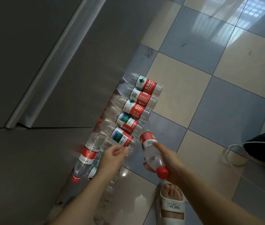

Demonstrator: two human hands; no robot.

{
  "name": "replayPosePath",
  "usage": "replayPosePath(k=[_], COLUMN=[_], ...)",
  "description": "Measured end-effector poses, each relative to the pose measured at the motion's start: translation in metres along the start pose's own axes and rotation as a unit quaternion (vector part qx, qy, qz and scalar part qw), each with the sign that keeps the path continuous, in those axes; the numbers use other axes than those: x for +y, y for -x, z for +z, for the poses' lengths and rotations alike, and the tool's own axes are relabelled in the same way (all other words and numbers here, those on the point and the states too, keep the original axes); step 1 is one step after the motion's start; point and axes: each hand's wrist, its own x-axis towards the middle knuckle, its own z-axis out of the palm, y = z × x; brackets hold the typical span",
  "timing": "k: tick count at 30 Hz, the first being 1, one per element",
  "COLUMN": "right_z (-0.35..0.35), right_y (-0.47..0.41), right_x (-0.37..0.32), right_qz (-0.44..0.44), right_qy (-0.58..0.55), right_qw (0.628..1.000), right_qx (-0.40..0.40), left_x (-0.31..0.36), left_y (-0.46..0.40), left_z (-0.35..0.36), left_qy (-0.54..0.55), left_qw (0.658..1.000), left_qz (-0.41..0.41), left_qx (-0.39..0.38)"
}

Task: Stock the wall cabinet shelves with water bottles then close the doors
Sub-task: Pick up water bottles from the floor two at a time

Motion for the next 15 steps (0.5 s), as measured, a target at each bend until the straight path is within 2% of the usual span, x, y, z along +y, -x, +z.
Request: replayPosePath(k=[3,5,8,12,15], right_z=[-0.009,-0.014,-0.023,-0.027,-0.028], right_y=[-0.009,-0.015,-0.021,-0.020,-0.020], right_x=[-0.002,-0.003,-0.005,-0.008,-0.008], right_qz=[0.037,0.045,0.047,0.059,0.068], right_qy=[-0.126,-0.173,-0.218,-0.255,-0.267], right_qw=[0.991,0.982,0.973,0.963,0.960], right_qx=[0.033,0.057,0.065,0.057,0.049], left_x=[-0.016,-0.026,-0.036,-0.045,-0.046], left_y=[-0.008,-0.014,-0.018,-0.016,-0.012], left_z=[-0.013,-0.021,-0.025,-0.019,-0.020], left_qy=[-0.135,-0.232,-0.347,-0.350,-0.338], left_qw=[0.974,0.944,0.909,0.914,0.914], left_qz=[0.062,0.081,0.096,0.089,0.108], left_qx=[0.171,0.218,0.208,0.182,0.195])
